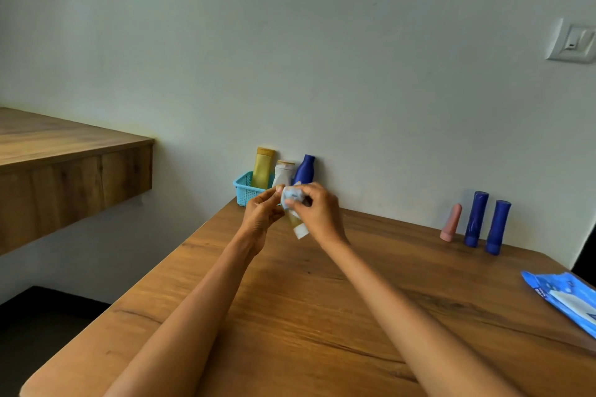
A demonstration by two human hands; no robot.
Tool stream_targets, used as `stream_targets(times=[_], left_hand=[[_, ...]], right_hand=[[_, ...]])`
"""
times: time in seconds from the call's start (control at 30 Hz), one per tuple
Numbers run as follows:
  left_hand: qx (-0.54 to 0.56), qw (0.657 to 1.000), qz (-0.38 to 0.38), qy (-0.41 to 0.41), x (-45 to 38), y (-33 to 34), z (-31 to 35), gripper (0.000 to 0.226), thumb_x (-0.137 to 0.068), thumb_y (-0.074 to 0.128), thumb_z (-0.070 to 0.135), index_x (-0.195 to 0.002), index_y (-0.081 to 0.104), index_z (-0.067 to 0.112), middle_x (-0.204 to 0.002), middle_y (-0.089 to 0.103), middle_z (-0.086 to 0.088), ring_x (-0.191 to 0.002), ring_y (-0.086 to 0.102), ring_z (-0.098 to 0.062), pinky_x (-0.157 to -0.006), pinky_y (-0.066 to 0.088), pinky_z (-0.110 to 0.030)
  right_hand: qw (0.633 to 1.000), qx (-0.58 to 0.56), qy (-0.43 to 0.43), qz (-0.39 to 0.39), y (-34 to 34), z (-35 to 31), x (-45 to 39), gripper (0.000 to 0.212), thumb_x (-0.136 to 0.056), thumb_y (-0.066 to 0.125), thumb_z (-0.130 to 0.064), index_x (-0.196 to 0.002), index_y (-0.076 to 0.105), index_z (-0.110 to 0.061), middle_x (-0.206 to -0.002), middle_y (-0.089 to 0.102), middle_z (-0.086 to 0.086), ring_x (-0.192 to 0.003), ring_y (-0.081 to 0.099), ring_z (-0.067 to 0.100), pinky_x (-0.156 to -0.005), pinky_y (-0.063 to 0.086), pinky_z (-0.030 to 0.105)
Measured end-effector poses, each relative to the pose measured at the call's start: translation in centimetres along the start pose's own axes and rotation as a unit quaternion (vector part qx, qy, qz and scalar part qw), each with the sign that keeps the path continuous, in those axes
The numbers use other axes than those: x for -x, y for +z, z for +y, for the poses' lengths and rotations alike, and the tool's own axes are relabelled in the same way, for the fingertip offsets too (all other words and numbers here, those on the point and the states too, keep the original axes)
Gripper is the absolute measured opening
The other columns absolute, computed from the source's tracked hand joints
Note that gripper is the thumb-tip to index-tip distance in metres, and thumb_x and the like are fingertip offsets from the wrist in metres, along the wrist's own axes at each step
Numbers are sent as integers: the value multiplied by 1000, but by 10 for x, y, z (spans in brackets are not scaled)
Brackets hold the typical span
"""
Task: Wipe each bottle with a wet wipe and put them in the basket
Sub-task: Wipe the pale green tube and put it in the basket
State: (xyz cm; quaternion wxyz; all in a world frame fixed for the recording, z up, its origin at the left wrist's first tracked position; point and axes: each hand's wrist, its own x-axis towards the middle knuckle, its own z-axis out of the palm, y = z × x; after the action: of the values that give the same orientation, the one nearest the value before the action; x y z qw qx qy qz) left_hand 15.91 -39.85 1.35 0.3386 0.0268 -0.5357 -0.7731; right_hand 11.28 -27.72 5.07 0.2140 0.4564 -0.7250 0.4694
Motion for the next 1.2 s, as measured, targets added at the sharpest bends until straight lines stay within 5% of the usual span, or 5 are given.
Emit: stream_targets(times=[0.2, 0.4, 0.6, 0.97, 1.2], left_hand=[[-3, 998, 68, -13, -1, -5, -1, 33, -87, 64, 25, -113, 63, 4, -94, 68, -8, -81, 68, -16, -73, 56, -26], [28, 1000, 0, -6, 1, -1, 6, 39, -86, 59, 25, -122, 60, 10, -102, 68, -6, -95, 64, -19, -92, 49, -34], [-4, 996, -88, -16, 12, 15, 4, 43, -80, 57, 32, -121, 58, 21, -107, 69, 3, -105, 60, -14, -101, 39, -36], [33, 997, -63, 0, 7, 1, 8, 37, -81, 55, 30, -115, 62, 19, -110, 68, -5, -113, 56, -21, -112, 31, -47], [0, 996, -88, -18, 4, 1, 7, 39, -84, 56, 27, -122, 58, 18, -109, 70, 2, -109, 61, -17, -99, 45, -39]], right_hand=[[995, 72, -37, -61, -8, 26, 34, 15, -81, 70, -19, -92, 70, -9, -88, 64, 3, -74, 58, 13, -59, 47, 24], [985, -57, 162, 28, -29, 46, 27, 2, -84, 65, -20, -85, 63, -20, -78, 62, -6, -74, 57, 11, -55, 40, 14], [863, -350, 349, -98, -23, 24, -5, 28, -90, 59, -32, -111, 63, -13, -102, 67, 8, -92, 63, 20, -75, 53, 32], [793, -441, 370, -202, -34, 47, 25, 36, -86, 63, -30, -113, 61, -6, -91, 69, 11, -71, 64, 15, -59, 55, 25], [797, -447, 363, -181, -28, 42, 24, 45, -81, 68, -32, -117, 59, -7, -95, 66, 9, -74, 63, 13, -58, 54, 24]])
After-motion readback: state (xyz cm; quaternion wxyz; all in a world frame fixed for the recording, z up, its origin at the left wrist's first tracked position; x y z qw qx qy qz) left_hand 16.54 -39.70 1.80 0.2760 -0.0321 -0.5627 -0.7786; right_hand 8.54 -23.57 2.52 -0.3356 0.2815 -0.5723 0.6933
